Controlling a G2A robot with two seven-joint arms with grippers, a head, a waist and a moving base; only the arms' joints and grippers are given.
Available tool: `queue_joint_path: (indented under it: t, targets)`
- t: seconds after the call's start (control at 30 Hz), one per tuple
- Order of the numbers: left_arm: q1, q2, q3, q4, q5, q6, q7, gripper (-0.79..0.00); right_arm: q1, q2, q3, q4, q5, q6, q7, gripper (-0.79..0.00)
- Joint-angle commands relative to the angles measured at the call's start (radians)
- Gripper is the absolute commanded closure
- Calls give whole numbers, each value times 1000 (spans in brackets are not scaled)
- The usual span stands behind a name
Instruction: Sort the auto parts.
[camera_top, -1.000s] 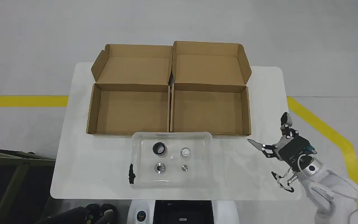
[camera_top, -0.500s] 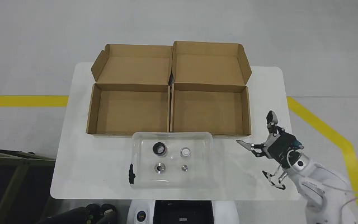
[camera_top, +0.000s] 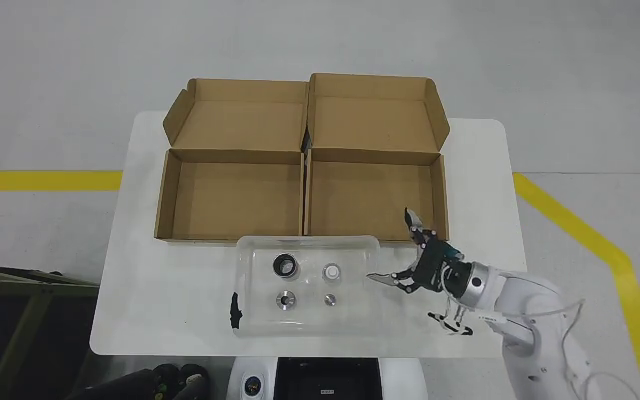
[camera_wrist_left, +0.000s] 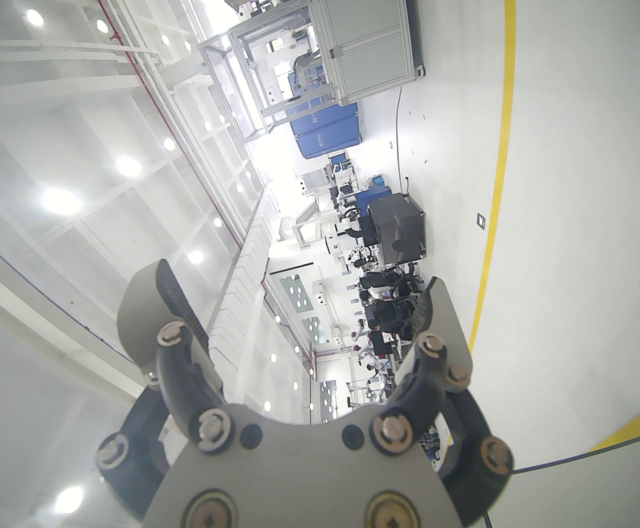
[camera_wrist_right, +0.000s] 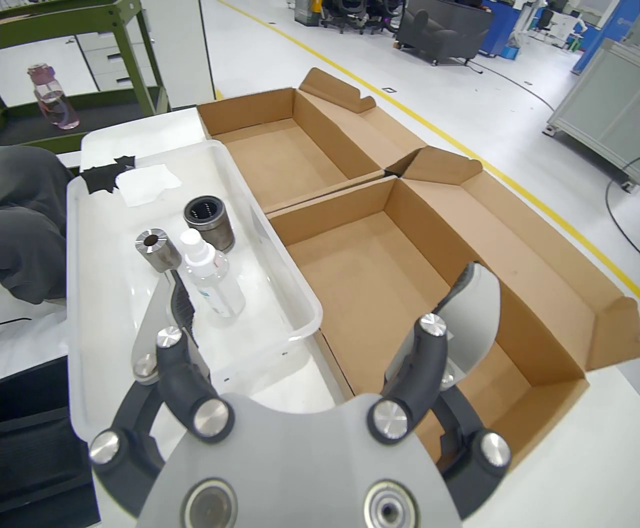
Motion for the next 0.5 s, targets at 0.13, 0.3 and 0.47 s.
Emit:
queue_joint_path:
  t: [0.13, 0.3, 0.47]
  targets:
    - [0, 0, 0, 0, 0, 0, 0, -785, 61, 4, -94, 12, 45, -44, 92, -785]
    - [0, 0, 0, 0, 0, 0, 0, -785, 109, 6, -168, 31, 88, -56, 173, -785]
    - [0, 0, 0, 0, 0, 0, 0, -785, 142, 8, -233, 40, 102, -56, 236, -785]
